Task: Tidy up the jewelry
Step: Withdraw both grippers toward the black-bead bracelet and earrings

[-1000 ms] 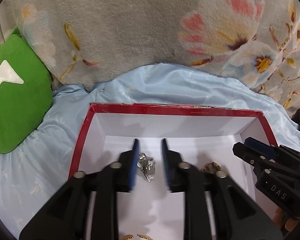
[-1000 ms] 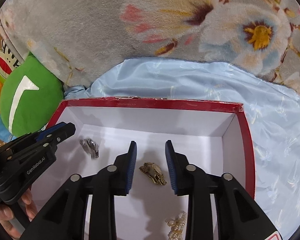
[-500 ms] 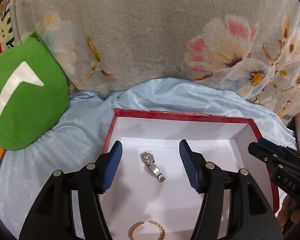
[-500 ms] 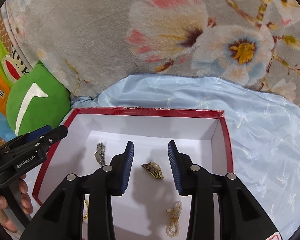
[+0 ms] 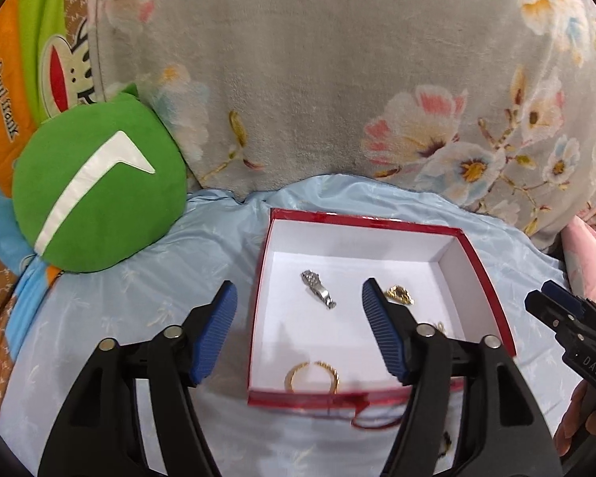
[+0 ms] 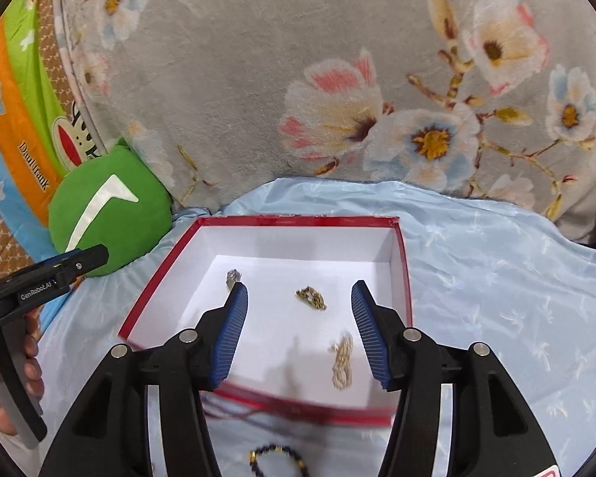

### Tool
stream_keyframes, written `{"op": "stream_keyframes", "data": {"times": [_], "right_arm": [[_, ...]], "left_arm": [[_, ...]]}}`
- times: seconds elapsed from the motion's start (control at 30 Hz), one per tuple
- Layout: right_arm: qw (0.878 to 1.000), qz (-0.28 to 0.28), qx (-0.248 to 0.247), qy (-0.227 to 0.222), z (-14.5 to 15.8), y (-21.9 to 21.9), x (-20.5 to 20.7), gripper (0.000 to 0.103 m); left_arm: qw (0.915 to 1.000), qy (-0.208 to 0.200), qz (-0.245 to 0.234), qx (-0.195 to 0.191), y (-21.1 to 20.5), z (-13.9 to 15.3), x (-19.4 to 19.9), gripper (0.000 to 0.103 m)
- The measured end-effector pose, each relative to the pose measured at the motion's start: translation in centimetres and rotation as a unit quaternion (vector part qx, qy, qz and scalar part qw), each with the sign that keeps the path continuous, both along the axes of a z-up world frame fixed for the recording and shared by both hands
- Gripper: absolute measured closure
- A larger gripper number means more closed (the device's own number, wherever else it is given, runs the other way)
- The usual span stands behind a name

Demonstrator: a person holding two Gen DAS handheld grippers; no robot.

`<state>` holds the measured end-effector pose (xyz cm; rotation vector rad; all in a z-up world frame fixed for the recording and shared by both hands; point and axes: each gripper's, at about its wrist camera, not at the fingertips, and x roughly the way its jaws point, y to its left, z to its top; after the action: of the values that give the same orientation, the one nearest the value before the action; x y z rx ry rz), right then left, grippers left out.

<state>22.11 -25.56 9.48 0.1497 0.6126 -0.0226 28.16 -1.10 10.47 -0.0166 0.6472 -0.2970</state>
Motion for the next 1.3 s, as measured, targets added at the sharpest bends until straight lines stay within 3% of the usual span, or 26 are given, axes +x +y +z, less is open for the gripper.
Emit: {"op": "stream_keyframes", "data": {"times": [0.27,0.73,0.97,1.2,1.3], "right_arm": [[1.000,-0.002,-0.009,0.023,-2.4,1.4,-7.6,0.044],[0.994,-0.015,0.020,0.108,-10.3,2.1,-15.5,0.044],[0.992,0.021,0.020,0.121,-12.0,3.9,-14.4,0.045],[0.989,0.060,-0.011,0.138,-13.3,6.2,-9.8,0.059],[0.987,0.064,-0.022,0.146,-14.1,6.7,-7.9,0.060]], "left_arm": [[0.9998,0.020,-0.006,0.000,2.4,-1.9,-6.6,0.033],[0.9909,0.134,-0.002,0.011,4.6,-11.6,-13.1,0.033],[0.9861,0.164,-0.013,0.025,4.0,-14.3,-15.1,0.033],[0.9839,0.175,-0.017,0.033,4.1,-15.2,-15.7,0.033],[0.9833,0.178,-0.016,0.032,4.3,-15.4,-15.7,0.033]]}}
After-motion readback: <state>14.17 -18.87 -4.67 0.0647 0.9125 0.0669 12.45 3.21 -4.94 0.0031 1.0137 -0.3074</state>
